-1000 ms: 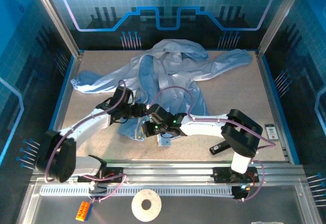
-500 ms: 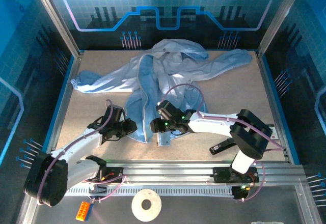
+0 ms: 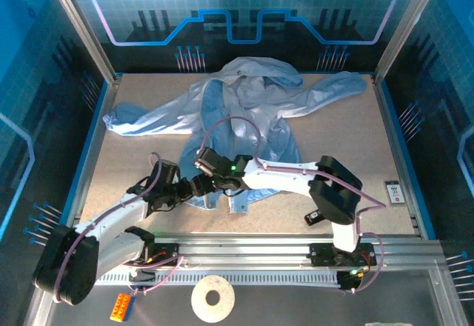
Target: Zip up the jacket
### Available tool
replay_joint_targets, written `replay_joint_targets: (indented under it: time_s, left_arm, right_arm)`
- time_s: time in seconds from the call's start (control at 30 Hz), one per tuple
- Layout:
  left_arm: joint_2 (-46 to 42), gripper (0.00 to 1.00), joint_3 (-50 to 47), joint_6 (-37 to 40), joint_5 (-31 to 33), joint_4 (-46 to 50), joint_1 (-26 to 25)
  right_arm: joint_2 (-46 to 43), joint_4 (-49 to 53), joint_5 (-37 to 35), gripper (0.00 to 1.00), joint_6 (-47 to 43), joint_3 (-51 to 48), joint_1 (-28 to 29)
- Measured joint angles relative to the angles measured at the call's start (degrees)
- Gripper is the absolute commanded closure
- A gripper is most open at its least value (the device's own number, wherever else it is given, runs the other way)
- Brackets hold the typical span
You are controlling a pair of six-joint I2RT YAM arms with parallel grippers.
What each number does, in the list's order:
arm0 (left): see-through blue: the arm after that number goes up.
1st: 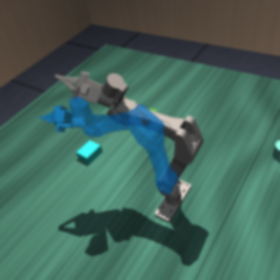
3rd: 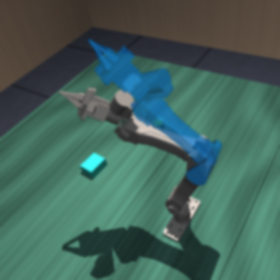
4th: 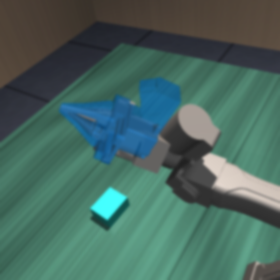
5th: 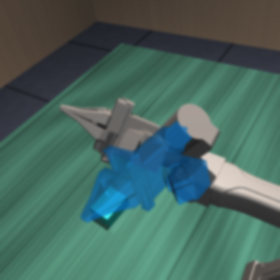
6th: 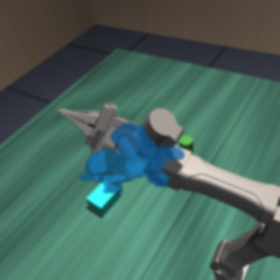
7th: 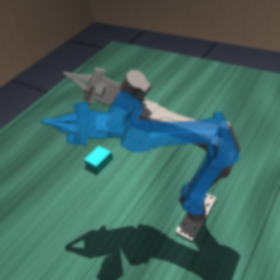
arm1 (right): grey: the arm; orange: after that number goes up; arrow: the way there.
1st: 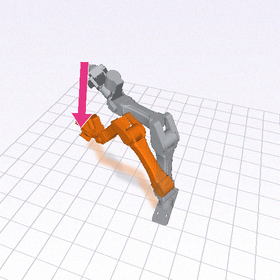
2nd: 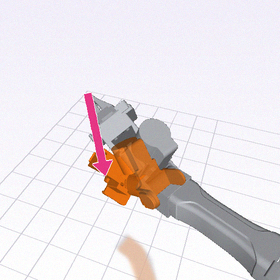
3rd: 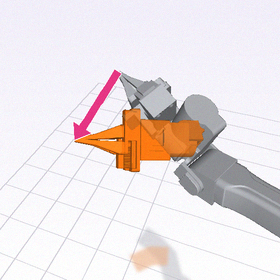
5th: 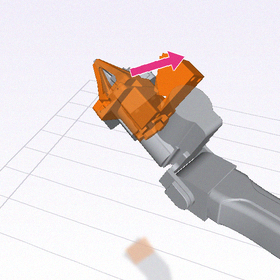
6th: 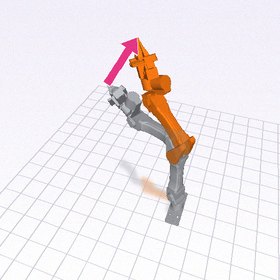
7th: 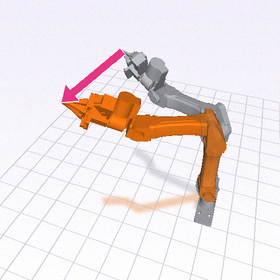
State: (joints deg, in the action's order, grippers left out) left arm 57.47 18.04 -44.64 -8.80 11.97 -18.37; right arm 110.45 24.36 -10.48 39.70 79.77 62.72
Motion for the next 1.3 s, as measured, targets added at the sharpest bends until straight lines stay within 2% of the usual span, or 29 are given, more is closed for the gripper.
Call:
replay_joint_targets:
  time_s: [0.07, 0.2, 0.3, 0.47, 0.67, 0.87, 0.93, 1.1, 1.17, 1.3]
  left_arm:
    - [-2.82, 0.84, -0.31, -0.28, 0.42, 1.18, 0.00]
    - [-8.35, 0.84, -0.33, -0.31, 1.95, 3.43, 0.00]
    - [-10.67, 0.84, -0.33, -0.26, 2.58, 4.79, 0.02]
    - [-12.44, 0.79, -0.04, 1.25, 2.32, 7.26, 0.04]
    - [-17.79, 0.49, 5.49, 6.43, -2.29, 11.43, 0.04]
    - [-22.45, 0.35, 13.81, 11.76, -7.04, 11.72, 0.07]
    - [-22.29, 0.25, 14.95, 12.63, -9.18, 10.40, 0.07]
    - [-17.75, 0.19, 15.23, 11.28, -12.20, 9.38, 0.07]
    - [-14.78, 0.18, 14.67, 9.94, -14.08, 8.33, 0.11]
    - [-14.45, 0.15, 9.94, 6.58, -17.07, 4.57, 0.22]
  right_arm:
    - [1.44, 2.69, -1.73, 0.43, -0.63, 0.28, -0.11]
    - [1.31, 6.34, -4.52, 0.79, -1.68, -0.02, -0.13]
    - [-0.63, 6.27, -5.57, 1.00, -1.90, -1.88, -0.17]
    - [-7.08, 2.97, -4.26, 1.00, -2.69, -7.56, -1.29]
    - [-17.16, -8.74, 1.29, 1.00, -2.47, -17.66, -4.02]
    - [-23.58, -24.98, 8.83, 1.00, -0.90, -23.87, -7.50]
    - [-23.67, -29.07, 10.80, 1.00, -0.48, -23.89, -8.07]
    - [-23.67, -38.05, 15.04, 1.00, 1.36, -25.11, -8.20]
    - [-23.67, -41.97, 16.22, 1.00, 2.80, -27.41, -8.48]
    - [-23.67, -49.11, 18.16, 1.00, 6.25, -34.12, -9.55]
